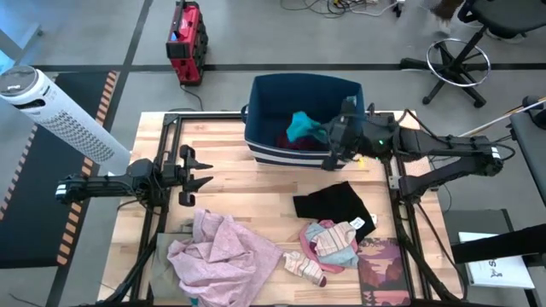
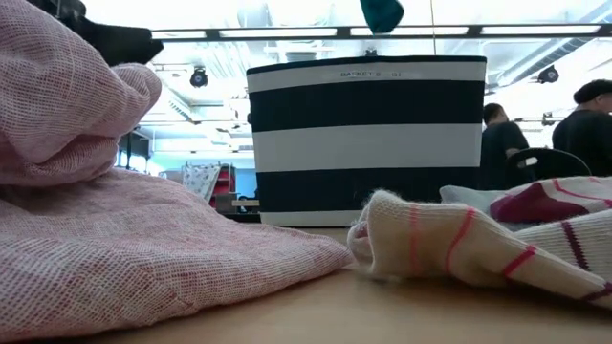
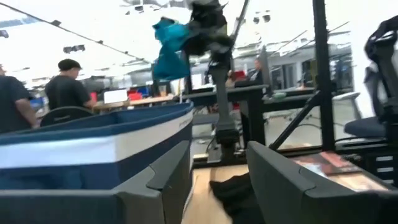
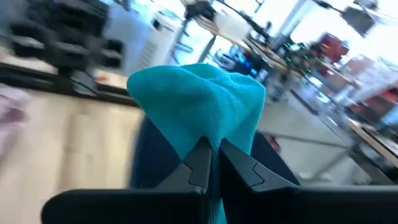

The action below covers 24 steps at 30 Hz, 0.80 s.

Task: Sort clothes
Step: Put the right blue sock into the blue laundry bin, then put the pink dress into the blue laundry bin

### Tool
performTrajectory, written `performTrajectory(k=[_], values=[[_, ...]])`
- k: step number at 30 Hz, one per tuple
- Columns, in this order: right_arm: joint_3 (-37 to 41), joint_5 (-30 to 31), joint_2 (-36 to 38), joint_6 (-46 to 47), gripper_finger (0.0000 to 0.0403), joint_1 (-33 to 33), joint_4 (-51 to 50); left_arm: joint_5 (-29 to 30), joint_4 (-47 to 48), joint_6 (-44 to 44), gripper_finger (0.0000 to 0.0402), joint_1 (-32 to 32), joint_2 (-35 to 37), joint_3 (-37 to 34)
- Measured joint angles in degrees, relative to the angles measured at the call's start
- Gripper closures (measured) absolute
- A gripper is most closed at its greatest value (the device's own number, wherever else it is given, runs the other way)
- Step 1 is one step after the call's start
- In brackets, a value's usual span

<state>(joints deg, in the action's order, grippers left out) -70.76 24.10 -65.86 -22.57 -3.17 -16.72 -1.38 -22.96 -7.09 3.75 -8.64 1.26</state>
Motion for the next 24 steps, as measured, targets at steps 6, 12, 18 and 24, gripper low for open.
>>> performTrajectory(k=[6, 12, 18, 24], values=[[0.75, -2.92, -2.05, 2.69, 0.04, -8.08, -4.57, -2.71, -0.69, 0.0, 0.0269, -0.02, -0.02, 0.0], [1.4, -6.55, -4.83, 6.22, 0.0365, -11.62, -8.0, -4.98, -4.1, 0.04, 0.0282, -0.02, -0.02, 0.02], [1.42, -6.57, -8.03, 8.02, 0.0282, -12.16, -10.31, -5.71, -6.35, 0.07, 0.0278, -0.02, 0.09, 0.02], [0.96, -6.06, -6.84, 8.72, 0.0211, -11.23, -10.53, -5.93, -6.43, 4.79, 0.0245, -0.02, -0.04, 0.02]])
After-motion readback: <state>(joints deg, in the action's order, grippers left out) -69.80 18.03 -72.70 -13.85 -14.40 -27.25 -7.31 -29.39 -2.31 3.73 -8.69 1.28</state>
